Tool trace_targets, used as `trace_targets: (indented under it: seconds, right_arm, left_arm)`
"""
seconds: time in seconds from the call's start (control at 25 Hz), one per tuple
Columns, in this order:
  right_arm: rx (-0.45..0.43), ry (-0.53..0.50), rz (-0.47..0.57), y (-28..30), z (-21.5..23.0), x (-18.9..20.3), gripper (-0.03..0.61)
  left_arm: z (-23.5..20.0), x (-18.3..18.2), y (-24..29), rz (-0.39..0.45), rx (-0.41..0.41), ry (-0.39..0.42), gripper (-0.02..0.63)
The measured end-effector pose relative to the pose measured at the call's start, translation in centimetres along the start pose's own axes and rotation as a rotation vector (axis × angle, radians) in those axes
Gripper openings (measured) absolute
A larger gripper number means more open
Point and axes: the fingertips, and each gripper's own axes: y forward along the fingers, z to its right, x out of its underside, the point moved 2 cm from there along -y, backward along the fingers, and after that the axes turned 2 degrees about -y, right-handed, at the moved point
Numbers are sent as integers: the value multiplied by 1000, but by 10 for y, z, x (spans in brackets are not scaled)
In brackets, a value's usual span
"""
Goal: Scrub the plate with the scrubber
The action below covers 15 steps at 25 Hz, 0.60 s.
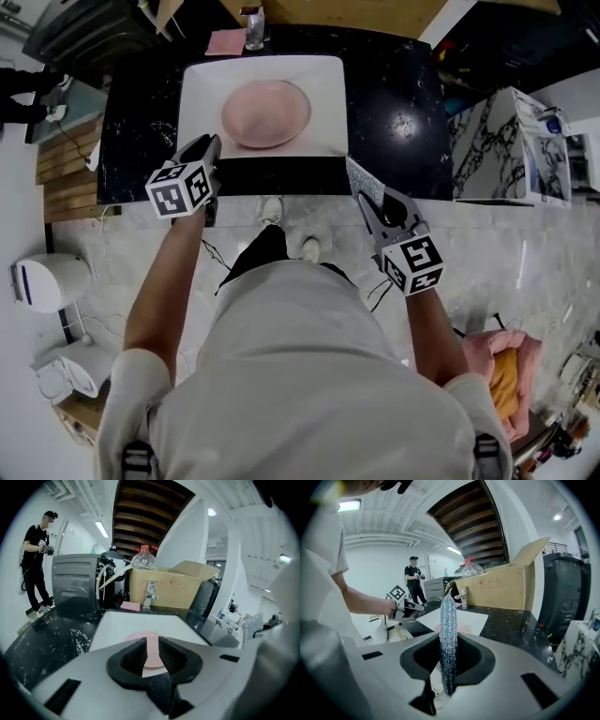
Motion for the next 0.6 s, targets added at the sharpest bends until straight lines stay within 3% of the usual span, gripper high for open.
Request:
trace_targets:
  seconds: [0.28, 0.6]
  right_arm:
    - [-43, 1, 40, -6, -18, 17, 78]
    - [-9, 7, 65, -18, -63, 13, 78]
  left_arm:
    - [54, 22, -79, -14, 168, 112, 64]
    - [84, 49, -132, -18, 345, 190, 49]
